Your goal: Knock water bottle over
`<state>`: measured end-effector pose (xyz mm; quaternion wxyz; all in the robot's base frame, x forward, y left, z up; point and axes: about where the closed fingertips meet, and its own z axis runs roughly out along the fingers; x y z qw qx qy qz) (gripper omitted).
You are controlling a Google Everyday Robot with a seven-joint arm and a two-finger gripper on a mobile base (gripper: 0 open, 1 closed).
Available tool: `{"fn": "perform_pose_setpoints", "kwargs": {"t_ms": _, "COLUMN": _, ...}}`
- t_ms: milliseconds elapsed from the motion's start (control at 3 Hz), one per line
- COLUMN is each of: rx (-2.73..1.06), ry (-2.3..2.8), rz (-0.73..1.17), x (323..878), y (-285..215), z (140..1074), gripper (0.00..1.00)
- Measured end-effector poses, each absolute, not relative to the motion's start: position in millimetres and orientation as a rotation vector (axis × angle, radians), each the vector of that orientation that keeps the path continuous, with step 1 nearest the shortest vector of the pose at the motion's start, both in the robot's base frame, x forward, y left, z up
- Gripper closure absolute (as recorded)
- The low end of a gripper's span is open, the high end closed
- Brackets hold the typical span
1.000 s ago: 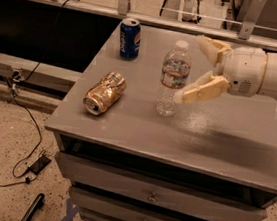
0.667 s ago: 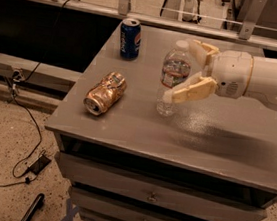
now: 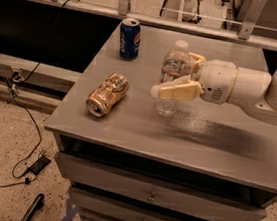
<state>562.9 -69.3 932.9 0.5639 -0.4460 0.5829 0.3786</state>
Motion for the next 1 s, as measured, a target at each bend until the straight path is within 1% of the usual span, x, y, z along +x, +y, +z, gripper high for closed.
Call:
{"fn": "perform_pose_setpoints", "kwargs": {"t_ms": 667, "rx": -0.991, "ry": 1.350, "rz": 0.869, "x": 570, "y": -82, "z": 930, "gripper": 0.65}}
{"fn": "perform_pose_setpoints", "kwargs": {"t_ms": 1000, "rx": -1.052, "ry": 1.399, "rz": 0.754, "x": 577, "y": -92, "z": 946, "gripper": 0.88}}
